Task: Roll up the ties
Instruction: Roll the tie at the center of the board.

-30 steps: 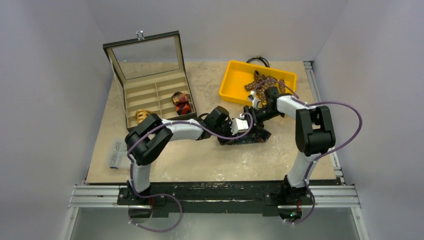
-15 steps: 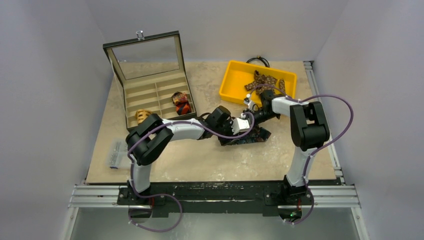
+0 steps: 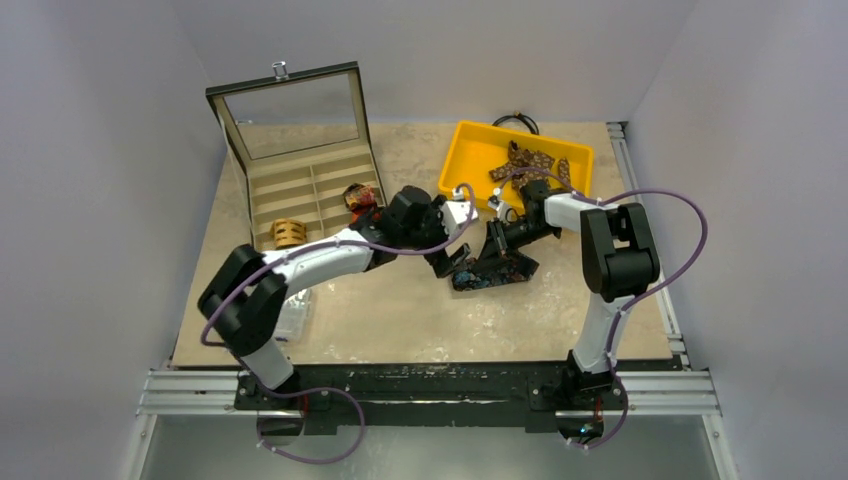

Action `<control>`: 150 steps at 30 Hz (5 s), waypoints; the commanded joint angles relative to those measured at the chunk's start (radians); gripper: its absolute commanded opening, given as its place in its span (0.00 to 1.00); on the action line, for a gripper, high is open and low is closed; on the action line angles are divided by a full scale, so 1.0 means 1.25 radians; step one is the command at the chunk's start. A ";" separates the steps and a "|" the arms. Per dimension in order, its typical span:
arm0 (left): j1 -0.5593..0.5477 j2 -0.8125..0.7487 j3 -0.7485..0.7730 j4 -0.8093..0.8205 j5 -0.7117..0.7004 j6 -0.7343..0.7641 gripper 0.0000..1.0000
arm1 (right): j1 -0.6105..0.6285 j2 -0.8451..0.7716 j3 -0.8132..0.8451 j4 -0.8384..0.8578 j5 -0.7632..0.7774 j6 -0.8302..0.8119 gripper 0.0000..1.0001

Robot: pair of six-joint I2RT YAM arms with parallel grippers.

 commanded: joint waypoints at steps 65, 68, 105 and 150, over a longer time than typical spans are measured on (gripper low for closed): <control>-0.017 0.151 -0.111 0.127 0.052 0.050 0.10 | -0.113 -0.052 0.096 -0.122 0.002 -0.121 0.52; -0.028 0.156 -0.094 0.110 0.019 0.038 0.10 | -0.094 -0.057 0.078 -0.109 -0.029 -0.092 0.55; 0.023 0.212 -0.109 0.509 0.220 -0.043 0.66 | -0.029 0.158 0.129 -0.105 -0.018 -0.260 0.00; 0.006 0.182 -0.045 0.160 0.155 -0.004 0.49 | 0.017 0.073 0.033 -0.017 0.037 -0.099 0.00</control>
